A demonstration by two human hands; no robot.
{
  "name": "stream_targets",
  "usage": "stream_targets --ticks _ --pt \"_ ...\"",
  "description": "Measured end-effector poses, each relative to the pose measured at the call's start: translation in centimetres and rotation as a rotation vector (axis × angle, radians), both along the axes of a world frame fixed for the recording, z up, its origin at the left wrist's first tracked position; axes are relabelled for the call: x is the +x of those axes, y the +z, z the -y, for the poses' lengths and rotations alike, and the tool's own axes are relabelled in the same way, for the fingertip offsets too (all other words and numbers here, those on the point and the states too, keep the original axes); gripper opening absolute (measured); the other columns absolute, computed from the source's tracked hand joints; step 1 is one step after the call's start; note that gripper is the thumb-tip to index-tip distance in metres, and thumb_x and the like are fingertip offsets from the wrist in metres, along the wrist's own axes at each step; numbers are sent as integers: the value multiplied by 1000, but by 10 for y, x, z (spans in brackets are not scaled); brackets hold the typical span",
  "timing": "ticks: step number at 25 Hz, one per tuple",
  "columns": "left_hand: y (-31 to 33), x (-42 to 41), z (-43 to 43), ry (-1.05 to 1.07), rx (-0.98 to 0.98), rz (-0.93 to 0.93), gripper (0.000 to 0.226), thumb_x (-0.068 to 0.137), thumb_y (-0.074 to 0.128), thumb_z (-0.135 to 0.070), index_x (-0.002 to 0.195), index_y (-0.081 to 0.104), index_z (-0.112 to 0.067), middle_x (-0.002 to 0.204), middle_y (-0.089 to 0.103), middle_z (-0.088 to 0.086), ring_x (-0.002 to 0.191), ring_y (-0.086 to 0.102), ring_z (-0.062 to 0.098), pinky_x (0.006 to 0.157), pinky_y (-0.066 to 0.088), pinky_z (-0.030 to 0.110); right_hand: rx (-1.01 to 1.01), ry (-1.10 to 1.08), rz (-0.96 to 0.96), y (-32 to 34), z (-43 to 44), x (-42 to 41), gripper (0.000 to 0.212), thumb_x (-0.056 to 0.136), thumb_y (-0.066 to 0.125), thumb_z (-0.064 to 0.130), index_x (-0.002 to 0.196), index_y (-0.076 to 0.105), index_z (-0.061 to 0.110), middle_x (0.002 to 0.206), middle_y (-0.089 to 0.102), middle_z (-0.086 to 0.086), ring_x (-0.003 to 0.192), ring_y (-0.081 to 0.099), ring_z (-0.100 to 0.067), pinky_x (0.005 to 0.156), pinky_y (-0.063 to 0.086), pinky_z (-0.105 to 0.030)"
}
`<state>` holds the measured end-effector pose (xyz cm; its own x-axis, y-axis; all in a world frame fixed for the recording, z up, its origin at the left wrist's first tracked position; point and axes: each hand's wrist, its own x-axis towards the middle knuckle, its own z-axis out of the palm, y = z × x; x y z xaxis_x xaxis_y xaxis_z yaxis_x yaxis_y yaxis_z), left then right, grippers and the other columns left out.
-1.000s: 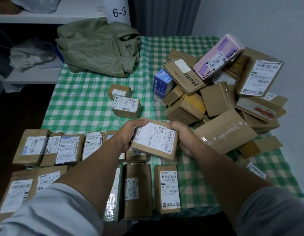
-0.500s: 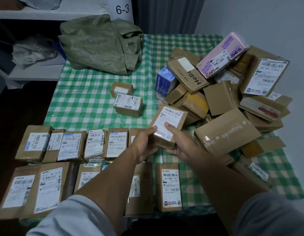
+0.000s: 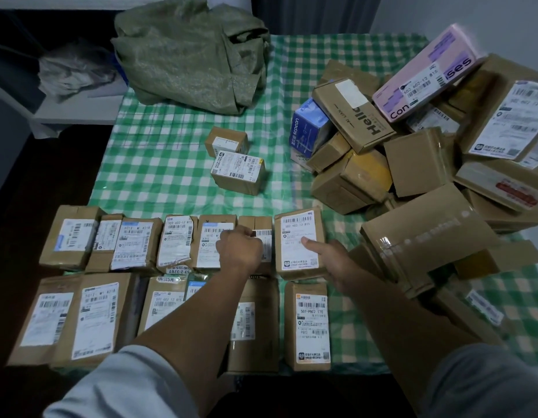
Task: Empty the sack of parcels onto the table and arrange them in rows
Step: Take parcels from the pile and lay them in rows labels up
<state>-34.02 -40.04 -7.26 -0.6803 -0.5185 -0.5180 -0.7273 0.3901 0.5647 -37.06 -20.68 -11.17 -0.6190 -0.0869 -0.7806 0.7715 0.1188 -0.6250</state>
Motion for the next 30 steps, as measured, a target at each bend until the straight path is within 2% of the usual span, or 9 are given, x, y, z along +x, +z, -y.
stream_targets --ticks 2,4,6,9,15,19,22,27,30 --pt "-5 -1 -1 -24 -43 40 42 84 56 -13 125 67 -17 128 58 16 121 52 39 104 44 39 11 -21 -18 -13 0 -2 92 56 86 53 131 57 8 102 78 -7 88 77 -29 89 59 -48" --pt "-13 -2 0 -26 -27 70 45 85 57 -13 129 65 -16 128 60 18 120 52 40 104 45 42 35 -9 0 -12 2 -1 75 73 81 48 131 58 7 107 77 -9 92 76 -27 82 58 -38" --pt "-16 0 0 -37 -30 70 44 84 58 -13 128 64 -13 126 62 19 117 55 41 100 48 45 88 26 13 -9 4 1 49 93 70 33 130 60 3 115 74 -12 97 72 -27 70 50 -30" --pt "-17 0 1 -15 -39 28 39 82 58 -7 120 67 -8 120 64 21 113 56 42 94 52 45 142 31 -9 -13 5 2 34 100 61 14 131 59 0 124 68 -15 99 65 -28 65 47 -27" --pt "-16 -2 0 -31 -31 32 42 84 60 -9 126 64 -7 127 61 19 119 54 41 97 49 40 253 47 -32 -18 8 -1 33 100 62 16 130 58 2 122 68 -17 96 64 -29 63 45 -28" --pt "-16 -2 3 -50 -26 38 40 85 61 -10 125 63 -5 129 59 19 120 53 40 93 46 35 332 52 -48 -17 10 1 34 98 64 17 127 60 -1 120 69 -19 102 67 -34 80 52 -36" --pt "-14 0 4 -61 -21 46 43 85 62 -13 128 61 -7 134 54 20 122 52 40 97 48 38 378 65 -55 -15 10 4 38 97 64 19 124 60 -6 115 69 -21 96 67 -34 71 47 -31" --pt "-7 2 0 -56 -36 12 42 88 59 -12 130 61 -10 136 48 19 124 48 38 95 48 38 428 37 -22 -3 2 21 31 92 65 16 111 57 -7 105 68 -18 90 66 -31 75 54 -35" --pt "-3 8 -4 -51 -21 -49 40 87 58 -12 126 63 -12 133 51 17 122 49 38 95 50 43 413 79 61 6 -6 45 32 92 65 25 106 64 -4 96 71 -15 81 68 -27 67 49 -29"
